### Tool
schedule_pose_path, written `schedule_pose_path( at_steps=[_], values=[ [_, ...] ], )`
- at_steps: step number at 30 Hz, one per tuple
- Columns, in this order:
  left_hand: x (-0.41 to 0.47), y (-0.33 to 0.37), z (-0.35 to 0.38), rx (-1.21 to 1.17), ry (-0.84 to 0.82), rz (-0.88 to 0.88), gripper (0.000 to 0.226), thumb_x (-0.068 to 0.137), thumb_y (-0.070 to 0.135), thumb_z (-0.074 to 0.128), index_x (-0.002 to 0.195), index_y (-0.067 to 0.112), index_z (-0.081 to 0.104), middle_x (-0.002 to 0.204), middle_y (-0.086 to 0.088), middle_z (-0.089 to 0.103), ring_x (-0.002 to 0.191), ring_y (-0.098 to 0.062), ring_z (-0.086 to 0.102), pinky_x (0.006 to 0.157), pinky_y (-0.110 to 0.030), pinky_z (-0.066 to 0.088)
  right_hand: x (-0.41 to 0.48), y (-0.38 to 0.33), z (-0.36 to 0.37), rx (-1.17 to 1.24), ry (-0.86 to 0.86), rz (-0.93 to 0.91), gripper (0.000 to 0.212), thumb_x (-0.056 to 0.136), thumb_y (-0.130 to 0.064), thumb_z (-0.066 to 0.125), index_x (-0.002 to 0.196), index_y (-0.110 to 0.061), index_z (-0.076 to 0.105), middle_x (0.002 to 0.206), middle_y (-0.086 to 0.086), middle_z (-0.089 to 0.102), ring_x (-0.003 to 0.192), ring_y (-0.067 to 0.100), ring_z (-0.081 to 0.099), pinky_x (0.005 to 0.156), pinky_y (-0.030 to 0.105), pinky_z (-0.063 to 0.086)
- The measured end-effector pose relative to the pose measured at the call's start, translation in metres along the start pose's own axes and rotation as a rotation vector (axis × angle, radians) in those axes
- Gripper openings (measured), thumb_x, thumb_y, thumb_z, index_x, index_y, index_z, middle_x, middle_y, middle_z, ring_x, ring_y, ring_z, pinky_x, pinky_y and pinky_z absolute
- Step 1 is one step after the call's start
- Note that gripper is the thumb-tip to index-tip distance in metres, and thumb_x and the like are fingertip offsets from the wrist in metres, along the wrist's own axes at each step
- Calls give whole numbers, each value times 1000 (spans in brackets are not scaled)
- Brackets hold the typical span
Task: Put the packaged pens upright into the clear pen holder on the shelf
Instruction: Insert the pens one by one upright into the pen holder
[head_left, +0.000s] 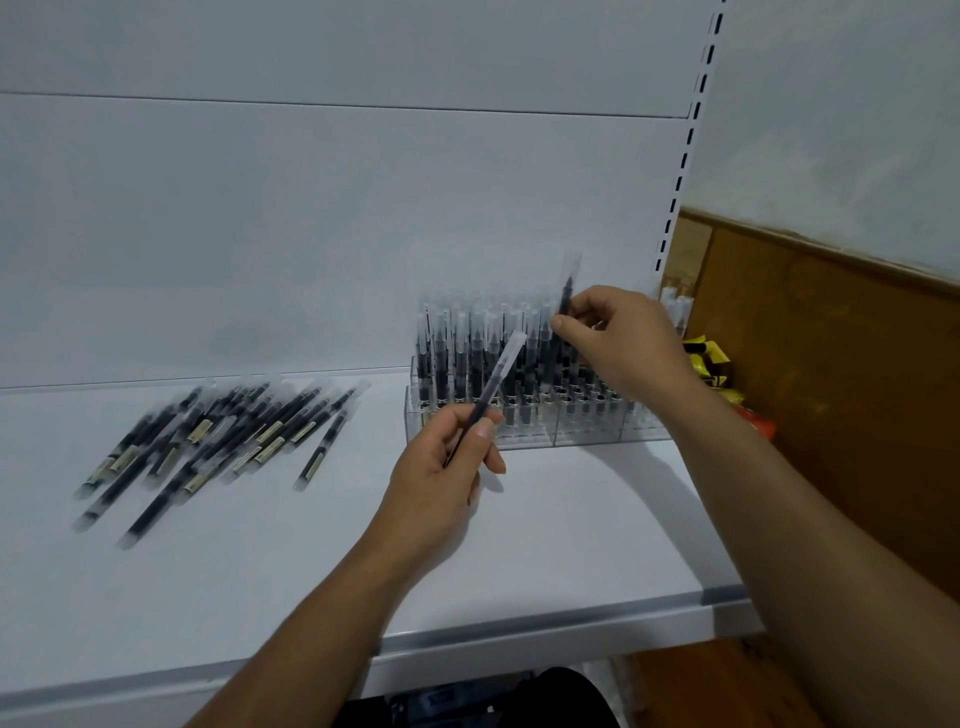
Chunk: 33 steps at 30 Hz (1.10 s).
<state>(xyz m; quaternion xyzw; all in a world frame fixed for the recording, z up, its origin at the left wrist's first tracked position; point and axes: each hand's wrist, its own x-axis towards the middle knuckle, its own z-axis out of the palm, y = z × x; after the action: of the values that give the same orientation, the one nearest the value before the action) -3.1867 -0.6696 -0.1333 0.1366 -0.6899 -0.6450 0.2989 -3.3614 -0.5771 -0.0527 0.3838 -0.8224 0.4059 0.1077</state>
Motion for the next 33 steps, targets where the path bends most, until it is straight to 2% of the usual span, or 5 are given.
schedule_pose_path(
  at_steps=[15,19,22,27,33],
  values=[
    [-2,3,0,40,-11,13,16,98,27,47,102,25,62,71,4,62,55,-12,38,48,-19,31,-12,19,25,-136,-201,31,19,92,-36,65,76,-32,54,70,-14,56,69,11,57,62,27,43],
    [-2,2,0,60,-10,18,15,99,27,48,102,26,63,71,4,63,52,-8,39,47,-17,32,-20,22,24,-115,-144,52,11,91,-34,66,97,-25,67,77,-15,59,79,11,59,69,28,46],
    [-2,2,0,57,-19,8,15,99,27,48,101,26,63,71,5,63,52,-8,39,47,-16,32,-36,21,18,22,-45,52,14,91,-31,64,103,-25,70,83,-18,63,79,2,59,74,29,52],
    [-2,-1,-1,182,-49,46,15,99,33,47,102,34,62,74,5,65,56,-9,44,57,-27,37,-62,2,15,514,-354,71,10,90,-29,67,98,-26,71,79,-11,68,65,5,61,56,18,48],
    [-4,-3,1,399,-39,90,15,97,41,50,109,42,57,89,17,65,79,2,57,75,-31,49,-65,-9,16,675,-298,92,13,91,-19,65,80,-13,66,60,-9,61,57,7,55,54,20,45]
  ],
)
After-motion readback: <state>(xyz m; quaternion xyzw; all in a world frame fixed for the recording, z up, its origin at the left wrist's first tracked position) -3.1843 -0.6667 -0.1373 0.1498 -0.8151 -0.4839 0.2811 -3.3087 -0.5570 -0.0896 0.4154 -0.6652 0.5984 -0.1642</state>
